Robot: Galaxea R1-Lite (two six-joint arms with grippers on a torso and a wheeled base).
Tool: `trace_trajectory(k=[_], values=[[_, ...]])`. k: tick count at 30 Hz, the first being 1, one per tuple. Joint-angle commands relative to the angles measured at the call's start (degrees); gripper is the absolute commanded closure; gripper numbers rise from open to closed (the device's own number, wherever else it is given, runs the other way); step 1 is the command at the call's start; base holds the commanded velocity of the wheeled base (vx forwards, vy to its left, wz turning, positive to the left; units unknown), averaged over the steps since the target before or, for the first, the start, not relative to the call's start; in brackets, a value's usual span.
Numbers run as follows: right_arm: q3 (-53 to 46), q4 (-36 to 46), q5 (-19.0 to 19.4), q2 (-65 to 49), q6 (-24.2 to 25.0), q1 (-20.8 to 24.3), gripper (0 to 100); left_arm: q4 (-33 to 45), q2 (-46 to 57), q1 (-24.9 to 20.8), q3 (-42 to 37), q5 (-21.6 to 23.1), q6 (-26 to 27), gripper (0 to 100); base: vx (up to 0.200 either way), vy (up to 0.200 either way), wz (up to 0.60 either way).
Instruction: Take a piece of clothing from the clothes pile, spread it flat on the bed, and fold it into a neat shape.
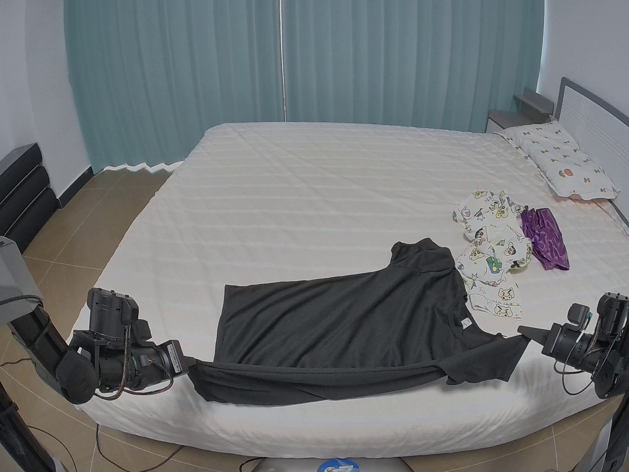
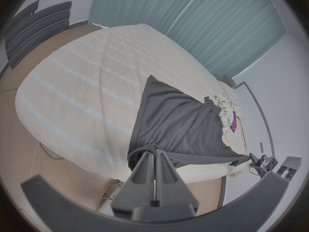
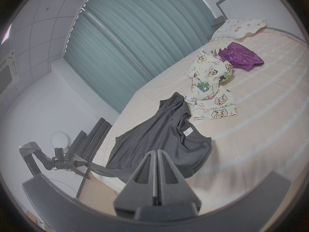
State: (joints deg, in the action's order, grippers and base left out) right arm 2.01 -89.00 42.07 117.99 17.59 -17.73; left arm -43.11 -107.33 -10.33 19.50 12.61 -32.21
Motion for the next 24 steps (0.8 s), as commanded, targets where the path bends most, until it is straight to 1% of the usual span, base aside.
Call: trace_trajectory(k=[1, 9, 18, 21, 24], values=[[-2.01, -0.82, 0.03, 0.4, -2.56, -0.73, 100, 0.39, 1.15, -0.49, -0.7, -0.21, 0.04, 100, 0.0, 0.0, 0.0], [0.63, -0.91, -0.06, 4.53, -3.18, -0.2, 100, 0.04, -0.25, 0.39, 0.27, -0.3, -0.31, 100, 0.0, 0.0, 0.0], [8.01, -0.82, -0.76, 11.73, -3.0, 2.7, 100, 0.13, -6.76, 1.54, 5.81, -0.3, -0.49, 100, 0.0, 0.0, 0.0], [10.64, -0.82, -2.61, 13.58, -3.0, 3.22, 100, 0.04, -9.22, 2.24, 7.39, -0.3, -0.66, 100, 0.0, 0.0, 0.0], [12.58, -0.82, -3.31, 14.72, -3.0, 3.66, 100, 0.04, -12.12, 2.68, 9.41, -0.74, -0.58, 100, 0.0, 0.0, 0.0]])
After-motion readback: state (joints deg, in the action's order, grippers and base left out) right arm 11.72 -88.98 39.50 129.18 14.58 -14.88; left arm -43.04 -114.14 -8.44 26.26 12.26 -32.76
